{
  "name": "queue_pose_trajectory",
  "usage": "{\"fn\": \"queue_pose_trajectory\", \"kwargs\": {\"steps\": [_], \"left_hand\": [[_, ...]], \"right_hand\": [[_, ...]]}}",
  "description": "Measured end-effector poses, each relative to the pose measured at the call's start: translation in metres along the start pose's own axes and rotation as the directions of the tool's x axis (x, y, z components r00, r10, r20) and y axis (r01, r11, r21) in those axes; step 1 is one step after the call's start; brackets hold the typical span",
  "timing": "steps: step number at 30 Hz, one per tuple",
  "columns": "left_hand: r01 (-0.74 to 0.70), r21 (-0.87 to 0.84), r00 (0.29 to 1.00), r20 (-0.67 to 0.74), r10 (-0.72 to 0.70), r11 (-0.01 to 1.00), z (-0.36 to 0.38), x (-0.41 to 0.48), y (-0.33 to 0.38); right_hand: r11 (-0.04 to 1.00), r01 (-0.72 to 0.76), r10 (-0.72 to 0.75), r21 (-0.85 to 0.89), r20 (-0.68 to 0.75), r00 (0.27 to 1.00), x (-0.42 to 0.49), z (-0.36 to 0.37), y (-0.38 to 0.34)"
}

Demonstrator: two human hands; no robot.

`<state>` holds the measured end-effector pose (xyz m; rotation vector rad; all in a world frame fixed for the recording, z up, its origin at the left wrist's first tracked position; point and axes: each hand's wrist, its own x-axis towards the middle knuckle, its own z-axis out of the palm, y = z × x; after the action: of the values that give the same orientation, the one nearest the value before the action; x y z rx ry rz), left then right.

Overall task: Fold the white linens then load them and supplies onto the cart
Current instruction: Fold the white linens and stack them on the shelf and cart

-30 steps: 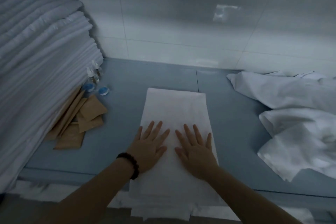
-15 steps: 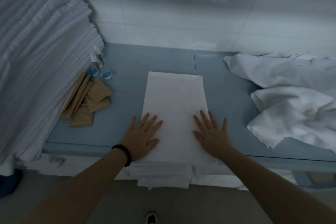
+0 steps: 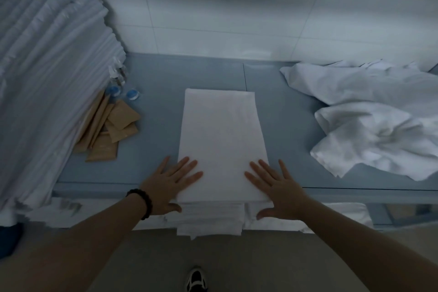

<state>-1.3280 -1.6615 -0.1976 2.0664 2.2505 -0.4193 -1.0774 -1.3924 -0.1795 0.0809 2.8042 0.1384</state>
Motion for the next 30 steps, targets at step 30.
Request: {"fn": "queue_pose_trajectory", "kwargs": {"steps": [30], "left_hand": [[0.092,-0.619,0.724,-0.496,-0.479,0.78,-0.075,-0.1,0.113]], "right_hand": [[0.79,0.086,0.354,0.608,-0.566,0.744,-0.126,-0.031,-0.064]]}}
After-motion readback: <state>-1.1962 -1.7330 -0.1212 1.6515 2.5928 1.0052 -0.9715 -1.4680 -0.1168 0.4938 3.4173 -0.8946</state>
